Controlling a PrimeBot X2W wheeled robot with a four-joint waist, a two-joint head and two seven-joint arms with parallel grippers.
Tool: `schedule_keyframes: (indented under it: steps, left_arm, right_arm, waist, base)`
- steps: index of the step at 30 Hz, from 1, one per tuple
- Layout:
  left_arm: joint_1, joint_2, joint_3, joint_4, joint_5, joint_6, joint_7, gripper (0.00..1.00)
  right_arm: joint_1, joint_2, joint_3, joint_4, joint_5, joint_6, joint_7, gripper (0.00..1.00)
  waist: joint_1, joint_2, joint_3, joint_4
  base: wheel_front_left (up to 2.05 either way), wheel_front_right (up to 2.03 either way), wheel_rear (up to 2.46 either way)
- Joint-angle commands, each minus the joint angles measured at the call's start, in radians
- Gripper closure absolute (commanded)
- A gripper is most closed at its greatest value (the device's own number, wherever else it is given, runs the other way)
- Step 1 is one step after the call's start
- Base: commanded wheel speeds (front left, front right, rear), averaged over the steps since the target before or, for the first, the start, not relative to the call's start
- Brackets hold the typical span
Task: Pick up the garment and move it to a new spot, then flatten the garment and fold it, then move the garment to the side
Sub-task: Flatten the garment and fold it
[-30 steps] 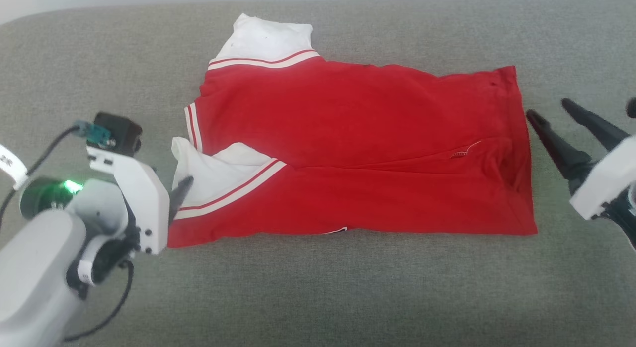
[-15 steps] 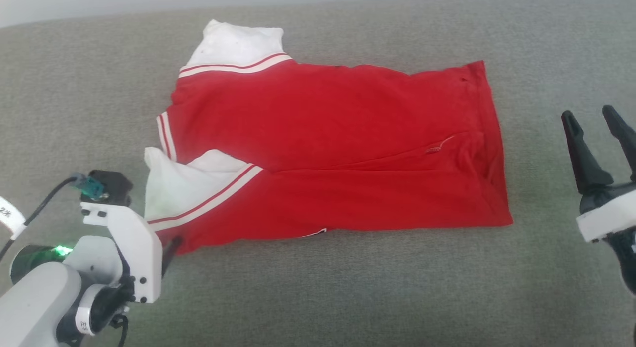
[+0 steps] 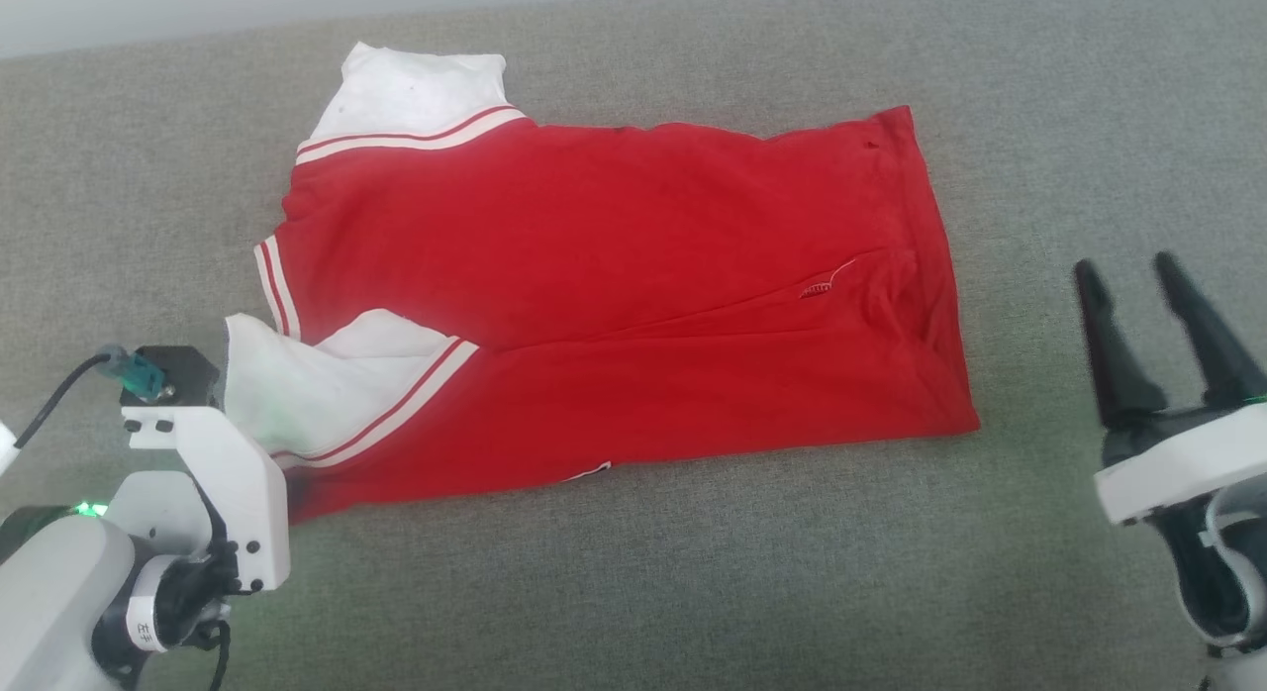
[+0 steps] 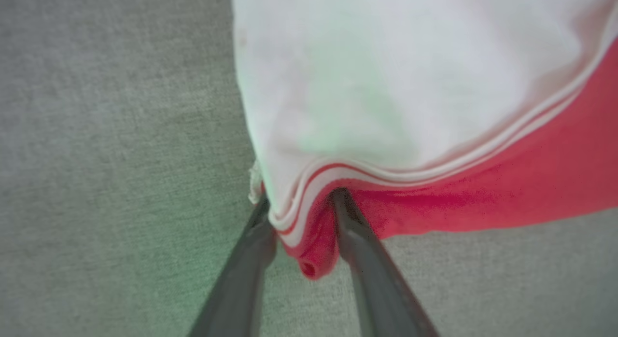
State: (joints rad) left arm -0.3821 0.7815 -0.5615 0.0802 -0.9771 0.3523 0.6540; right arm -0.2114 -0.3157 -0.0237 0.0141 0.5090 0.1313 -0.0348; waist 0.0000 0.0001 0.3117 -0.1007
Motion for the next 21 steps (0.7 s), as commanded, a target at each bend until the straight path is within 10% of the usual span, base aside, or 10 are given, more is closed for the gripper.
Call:
schedule_keyframes:
  steps: [1,21]
  left_arm:
    - [0.018,-0.025,-0.032,0.037,0.001,-0.013,0.01,1.0]
    - [-0.081,-0.13,-0.094,0.068,0.037,-0.088,-0.02,1.0]
  right_arm:
    - [0.013,0.006,0.014,-0.011,0.006,-0.001,0.031,0.0]
    - [-0.036,-0.031,0.108,0.113,0.063,-0.001,0.639,0.0]
  waist:
    - [0.0,-0.0001,-0.001,0.0]
    - [0.0,-0.0001,0.018,0.094]
  base:
    - [0.0,0.0,0.0]
    - [0.0,0.0,0.0]
